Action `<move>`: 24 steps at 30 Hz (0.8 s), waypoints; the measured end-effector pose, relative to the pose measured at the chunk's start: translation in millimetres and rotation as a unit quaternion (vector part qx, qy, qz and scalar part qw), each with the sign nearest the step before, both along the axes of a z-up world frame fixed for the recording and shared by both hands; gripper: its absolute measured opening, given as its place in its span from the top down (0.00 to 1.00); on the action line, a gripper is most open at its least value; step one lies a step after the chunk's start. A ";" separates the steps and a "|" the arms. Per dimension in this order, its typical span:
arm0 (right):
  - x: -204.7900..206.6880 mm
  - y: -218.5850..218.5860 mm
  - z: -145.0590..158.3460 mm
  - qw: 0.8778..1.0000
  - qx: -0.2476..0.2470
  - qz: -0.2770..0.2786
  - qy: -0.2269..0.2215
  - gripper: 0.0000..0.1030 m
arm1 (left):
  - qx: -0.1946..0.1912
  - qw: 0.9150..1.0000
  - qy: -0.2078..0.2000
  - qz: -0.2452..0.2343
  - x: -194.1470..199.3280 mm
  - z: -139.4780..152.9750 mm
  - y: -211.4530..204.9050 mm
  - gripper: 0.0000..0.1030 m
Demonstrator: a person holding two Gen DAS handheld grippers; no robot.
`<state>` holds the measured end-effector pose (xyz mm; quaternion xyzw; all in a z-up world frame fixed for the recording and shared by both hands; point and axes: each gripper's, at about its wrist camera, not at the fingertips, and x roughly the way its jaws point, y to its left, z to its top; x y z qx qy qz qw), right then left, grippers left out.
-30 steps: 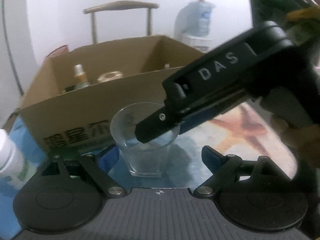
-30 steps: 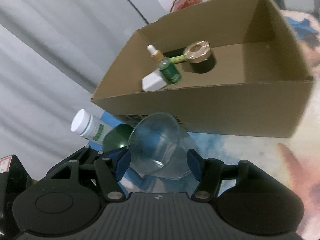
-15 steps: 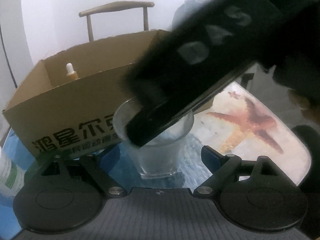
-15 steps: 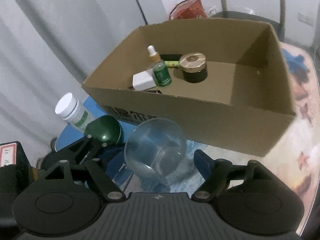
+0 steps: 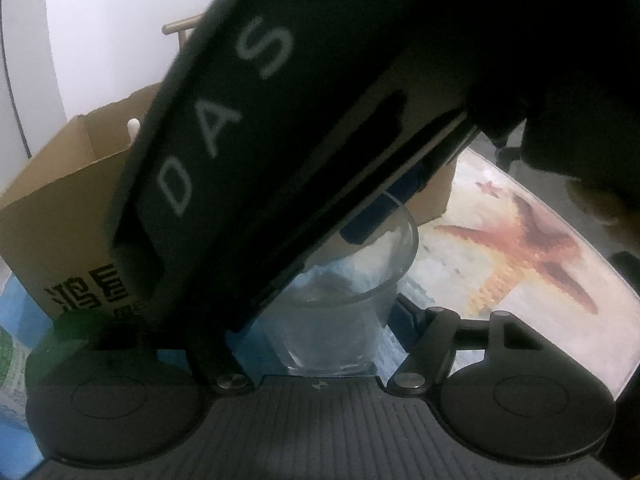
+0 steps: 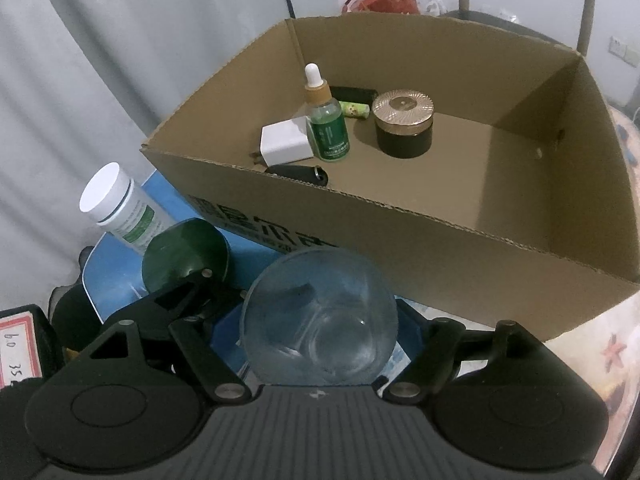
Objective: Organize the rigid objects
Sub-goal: 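Carry the glass cup into the box and open the right gripper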
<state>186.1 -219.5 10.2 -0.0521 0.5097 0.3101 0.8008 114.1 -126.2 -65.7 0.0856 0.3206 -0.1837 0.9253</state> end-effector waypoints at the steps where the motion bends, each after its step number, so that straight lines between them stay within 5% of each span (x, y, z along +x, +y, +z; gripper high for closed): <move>1: 0.1 0.3 -0.4 1.000 -0.002 0.001 -0.002 0.22 | -0.001 1.000 -0.002 0.001 -0.9 -0.1 0.2 0.32; 14: -12.0 -5.7 9.8 1.000 0.001 0.000 0.002 0.22 | 0.013 1.000 -0.011 -0.002 -32.9 23.6 -1.6 0.33; 24: -42.3 -10.4 100.7 0.996 0.029 0.037 -0.072 0.22 | 0.030 0.994 -0.103 0.021 -72.2 107.8 2.7 0.33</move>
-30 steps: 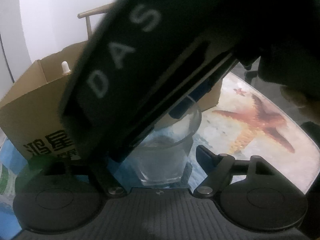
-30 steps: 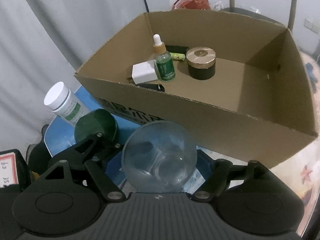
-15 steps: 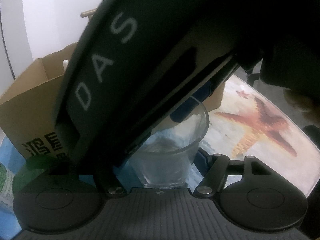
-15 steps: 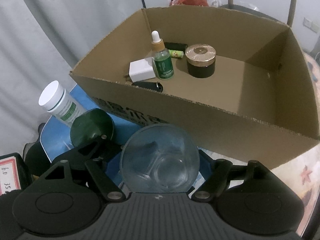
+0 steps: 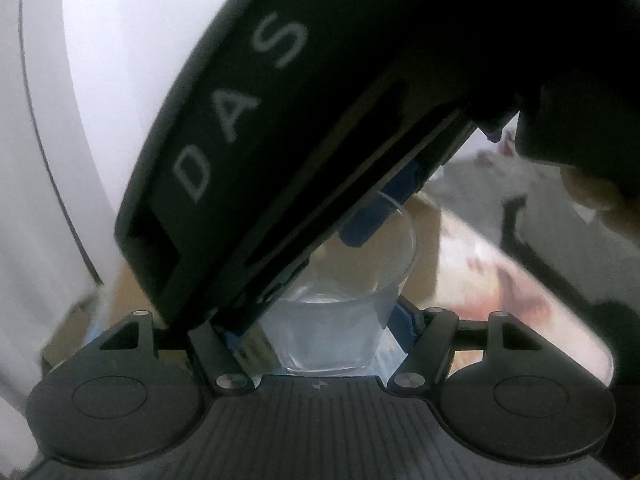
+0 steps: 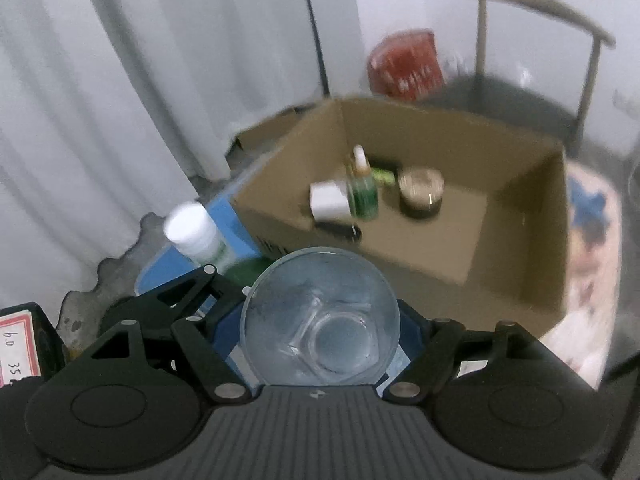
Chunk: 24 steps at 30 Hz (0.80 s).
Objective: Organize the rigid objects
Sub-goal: 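Carry the glass cup into the box and open the right gripper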
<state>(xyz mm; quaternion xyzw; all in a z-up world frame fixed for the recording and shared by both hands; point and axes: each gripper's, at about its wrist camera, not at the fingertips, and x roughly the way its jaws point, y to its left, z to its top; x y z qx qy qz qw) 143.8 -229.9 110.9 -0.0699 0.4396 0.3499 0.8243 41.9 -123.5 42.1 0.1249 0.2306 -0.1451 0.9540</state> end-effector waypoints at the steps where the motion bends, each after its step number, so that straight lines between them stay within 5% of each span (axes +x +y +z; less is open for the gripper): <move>1: 0.0 1.0 10.8 1.000 0.003 0.005 -0.009 0.22 | 0.000 1.000 -0.010 0.002 -0.2 8.3 1.8 0.33; 5: 10.1 9.4 44.4 0.999 0.007 0.020 -0.038 0.22 | -0.007 1.000 -0.020 0.017 13.8 37.4 10.7 0.33; 10: 46.9 27.9 59.6 0.999 0.000 0.027 -0.039 0.22 | -0.024 0.999 0.025 0.025 53.2 51.3 24.8 0.33; 17: 128.1 44.8 23.4 0.999 -0.006 0.017 0.043 0.22 | -0.049 0.987 0.151 0.026 123.2 33.8 38.8 0.33; 24: 172.9 42.7 -27.4 0.994 -0.005 0.009 0.107 0.22 | -0.061 0.971 0.227 0.035 155.2 4.2 41.0 0.33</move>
